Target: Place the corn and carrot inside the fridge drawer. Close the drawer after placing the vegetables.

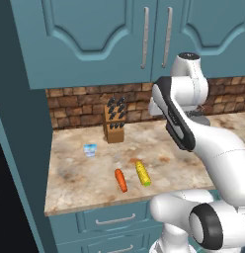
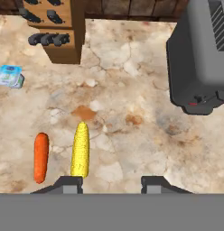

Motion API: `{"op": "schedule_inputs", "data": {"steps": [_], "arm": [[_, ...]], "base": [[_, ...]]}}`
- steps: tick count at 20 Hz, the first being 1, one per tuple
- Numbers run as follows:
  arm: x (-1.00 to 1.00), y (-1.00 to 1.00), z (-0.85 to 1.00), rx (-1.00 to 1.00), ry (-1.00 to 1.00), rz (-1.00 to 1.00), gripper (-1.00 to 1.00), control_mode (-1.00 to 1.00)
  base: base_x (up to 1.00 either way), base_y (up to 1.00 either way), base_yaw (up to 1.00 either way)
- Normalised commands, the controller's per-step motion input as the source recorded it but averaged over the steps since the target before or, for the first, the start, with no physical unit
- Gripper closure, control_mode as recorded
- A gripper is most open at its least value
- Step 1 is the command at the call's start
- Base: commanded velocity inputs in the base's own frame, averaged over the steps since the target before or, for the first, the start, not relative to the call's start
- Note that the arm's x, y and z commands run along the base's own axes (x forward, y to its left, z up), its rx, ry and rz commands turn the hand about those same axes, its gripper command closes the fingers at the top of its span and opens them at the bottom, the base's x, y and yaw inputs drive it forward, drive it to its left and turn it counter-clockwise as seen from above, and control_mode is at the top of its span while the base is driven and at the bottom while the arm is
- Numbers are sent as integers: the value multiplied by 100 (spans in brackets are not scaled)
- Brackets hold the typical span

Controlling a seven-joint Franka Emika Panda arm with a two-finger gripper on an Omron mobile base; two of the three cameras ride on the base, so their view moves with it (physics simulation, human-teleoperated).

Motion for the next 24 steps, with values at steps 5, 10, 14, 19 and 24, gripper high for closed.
{"op": "schedule_inputs", "data": {"steps": [5,10,14,19,24], "arm": [[-42,6,-34,-3,0,0,-100,-100],[-17,10,-100,-14,9,0,-100,-100],[2,19,-95,-8,18,0,-100,-100],[7,69,-58,7,12,-1,-100,-100],[7,4,-57,1,10,1,-100,-100]], "base": [[0,0,0],[0,0,0],[0,0,0],[0,0,0],[0,0,0]]}}
